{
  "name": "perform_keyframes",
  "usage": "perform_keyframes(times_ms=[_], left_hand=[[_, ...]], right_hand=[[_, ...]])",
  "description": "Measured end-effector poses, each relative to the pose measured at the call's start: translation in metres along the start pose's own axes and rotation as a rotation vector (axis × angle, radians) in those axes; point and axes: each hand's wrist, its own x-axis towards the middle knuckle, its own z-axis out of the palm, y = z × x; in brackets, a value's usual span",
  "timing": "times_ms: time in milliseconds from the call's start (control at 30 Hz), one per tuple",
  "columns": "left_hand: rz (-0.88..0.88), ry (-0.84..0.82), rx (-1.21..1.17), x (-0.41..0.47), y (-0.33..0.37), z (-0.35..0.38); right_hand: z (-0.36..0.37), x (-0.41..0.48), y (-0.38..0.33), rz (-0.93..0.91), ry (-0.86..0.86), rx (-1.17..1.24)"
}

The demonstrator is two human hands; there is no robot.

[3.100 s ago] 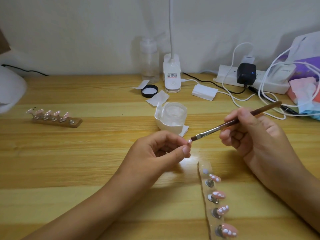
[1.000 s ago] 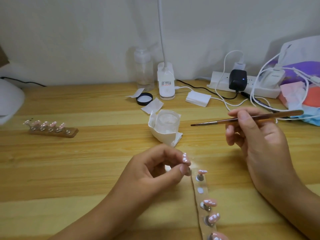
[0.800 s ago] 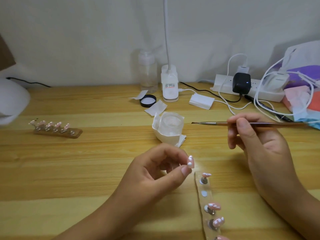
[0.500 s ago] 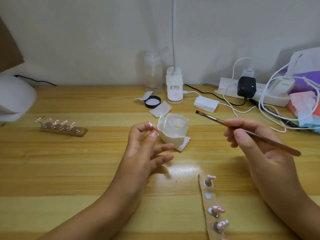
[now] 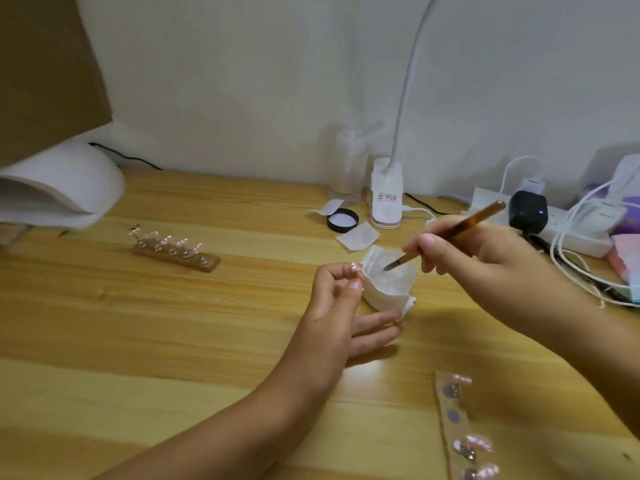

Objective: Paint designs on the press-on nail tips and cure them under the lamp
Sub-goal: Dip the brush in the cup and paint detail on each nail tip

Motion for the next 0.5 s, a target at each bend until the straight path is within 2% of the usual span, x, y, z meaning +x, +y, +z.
perform_keyframes(times_ms=[67, 233, 500], left_hand=[[-0.031, -0.012, -0.021, 0.001, 0.001, -0.001], [-0.117, -0.096, -0.090, 0.005, 0.010, -0.007], [-0.191, -0.214, -0.202, -0.008, 0.007, 0.004]], right_hand=[[0.006, 0.006, 0.001, 0.053, -0.045, 0.116], [0.013, -0.001, 0.007, 0.080, -0.027, 0.325], [0.001, -0.034, 0.011, -0.014, 0.039, 0.267]])
